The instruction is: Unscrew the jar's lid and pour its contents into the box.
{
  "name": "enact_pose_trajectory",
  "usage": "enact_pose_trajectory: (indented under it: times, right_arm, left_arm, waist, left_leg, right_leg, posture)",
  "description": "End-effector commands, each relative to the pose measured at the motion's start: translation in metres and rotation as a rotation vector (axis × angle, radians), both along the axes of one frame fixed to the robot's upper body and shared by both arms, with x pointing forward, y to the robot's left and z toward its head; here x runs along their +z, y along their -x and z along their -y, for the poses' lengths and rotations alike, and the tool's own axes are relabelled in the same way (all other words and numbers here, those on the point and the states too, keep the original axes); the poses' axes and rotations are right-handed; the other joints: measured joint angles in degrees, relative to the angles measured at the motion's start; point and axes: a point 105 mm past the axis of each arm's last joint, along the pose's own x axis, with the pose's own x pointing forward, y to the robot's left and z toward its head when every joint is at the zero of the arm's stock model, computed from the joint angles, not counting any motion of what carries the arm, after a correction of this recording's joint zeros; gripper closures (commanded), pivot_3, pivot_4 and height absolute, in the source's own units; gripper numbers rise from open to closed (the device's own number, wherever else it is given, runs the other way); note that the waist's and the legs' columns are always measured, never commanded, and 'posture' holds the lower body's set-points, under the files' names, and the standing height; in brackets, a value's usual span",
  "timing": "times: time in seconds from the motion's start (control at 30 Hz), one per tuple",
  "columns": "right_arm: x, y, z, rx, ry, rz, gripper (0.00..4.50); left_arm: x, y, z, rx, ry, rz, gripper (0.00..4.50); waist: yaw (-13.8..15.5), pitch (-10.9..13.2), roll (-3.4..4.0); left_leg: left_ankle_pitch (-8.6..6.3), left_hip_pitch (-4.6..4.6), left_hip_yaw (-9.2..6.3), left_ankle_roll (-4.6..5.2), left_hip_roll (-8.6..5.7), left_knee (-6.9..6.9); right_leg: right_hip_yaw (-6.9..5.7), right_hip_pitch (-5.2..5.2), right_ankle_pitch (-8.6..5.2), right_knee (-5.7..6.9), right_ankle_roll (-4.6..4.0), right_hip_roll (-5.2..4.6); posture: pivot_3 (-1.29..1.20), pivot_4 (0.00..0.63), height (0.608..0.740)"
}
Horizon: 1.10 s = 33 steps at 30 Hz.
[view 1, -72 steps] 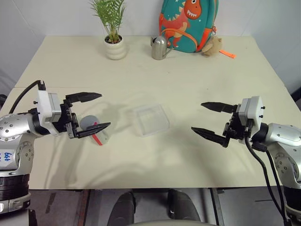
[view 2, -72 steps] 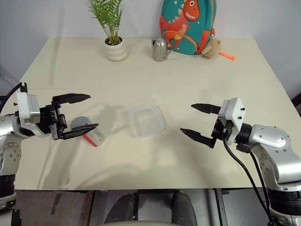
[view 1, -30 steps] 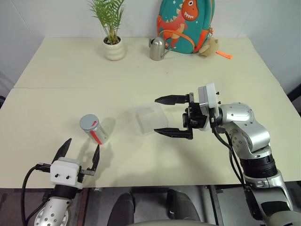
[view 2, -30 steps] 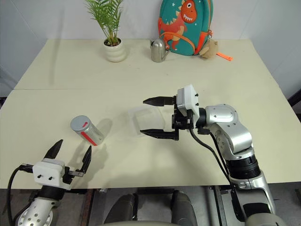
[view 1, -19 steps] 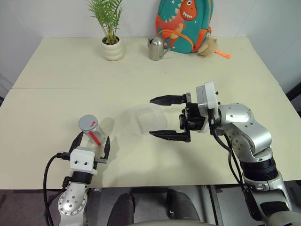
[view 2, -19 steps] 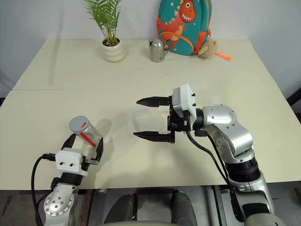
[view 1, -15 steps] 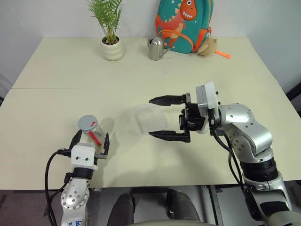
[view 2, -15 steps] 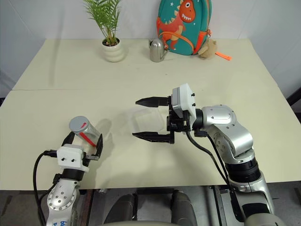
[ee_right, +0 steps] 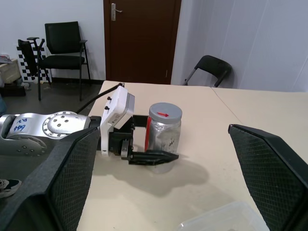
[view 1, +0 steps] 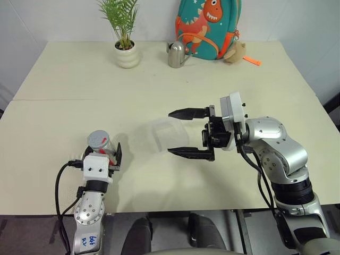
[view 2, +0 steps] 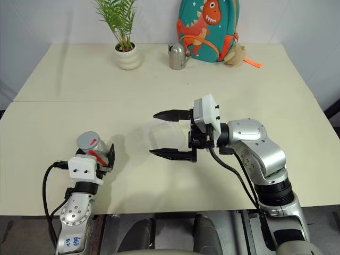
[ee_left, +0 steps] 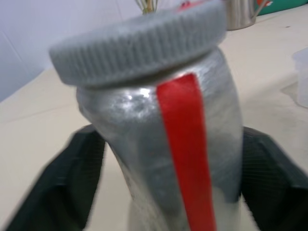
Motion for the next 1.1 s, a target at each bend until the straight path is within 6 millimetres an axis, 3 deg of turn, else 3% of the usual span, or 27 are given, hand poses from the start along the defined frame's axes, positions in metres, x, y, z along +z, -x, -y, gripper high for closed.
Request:
enact_pose_trajectory:
  times: [0.03,0.13,0.37,0.63,0.77,0.97,1.1]
  right_arm:
    - [0.006,0.005,-0.002,0.014,-0.017,0.028,0.0]
    - [0.005,0.005,-0.002,0.013,-0.017,0.025,0.0]
    - [0.003,0.004,-0.005,0.013,-0.021,0.017,0.0]
    - [0.001,0.0,-0.006,-0.019,-0.021,0.018,0.0]
    - [0.014,-0.006,-0.01,-0.055,-0.075,0.007,0.0]
    - [0.03,-0.015,-0.036,-0.1,-0.07,0.045,0.0]
    - [0.033,-0.018,-0.057,-0.116,-0.043,0.052,0.0]
  left_arm:
    - [0.007,0.003,-0.002,0.021,0.016,0.022,1.85]
    - [0.008,0.004,-0.004,0.031,0.023,0.021,2.45]
    - [0.012,-0.002,-0.008,-0.075,0.047,0.013,2.46]
    - [0.042,-0.012,0.007,-0.519,-0.001,0.014,2.46]
    - [0.06,-0.016,0.007,-0.737,-0.058,-0.044,2.46]
    - [0.085,-0.015,0.033,-1.104,-0.108,-0.191,2.46]
    - [0.092,-0.015,0.05,-1.224,-0.128,-0.246,2.46]
  waist:
    - [-0.01,0.0,0.0]
    - [-0.11,0.0,0.0]
    - [-0.09,0.0,0.0]
    - [-0.1,0.01,0.01]
    - [-0.22,0.03,0.05]
    - [-0.4,0.05,0.08]
    - [-0.43,0.05,0.08]
  left_leg:
    - [0.0,0.0,0.0,0.0,0.0,0.0]
    - [0.0,0.02,0.0,0.0,0.01,0.0]
    - [0.0,0.02,0.0,0.0,0.02,-0.01]
    - [0.0,-0.02,0.01,-0.02,0.04,-0.02]
    - [-0.02,0.0,0.03,-0.05,0.13,-0.05]
    - [-0.01,-0.04,0.07,-0.06,0.2,-0.12]
    - [-0.01,-0.05,0.09,-0.07,0.27,-0.2]
  right_leg:
    - [0.0,0.0,0.0,0.0,0.0,0.0]
    - [0.0,0.0,0.0,0.01,0.0,0.01]
    - [0.0,-0.01,-0.01,0.01,-0.01,0.01]
    - [-0.01,-0.03,-0.02,0.0,-0.05,0.02]
    - [-0.02,-0.06,-0.03,0.03,-0.08,0.1]
    - [-0.01,-0.24,-0.05,0.15,-0.13,0.16]
    - [0.02,-0.34,-0.09,0.33,-0.19,0.24]
  posture:
    - [0.0,0.15,0.74]
    - [0.0,0.15,0.74]
    - [0.0,0.15,0.74]
    - [0.0,0.15,0.74]
    - [0.0,0.15,0.74]
    - [0.0,0.15,0.74]
    - [0.0,0.15,0.74]
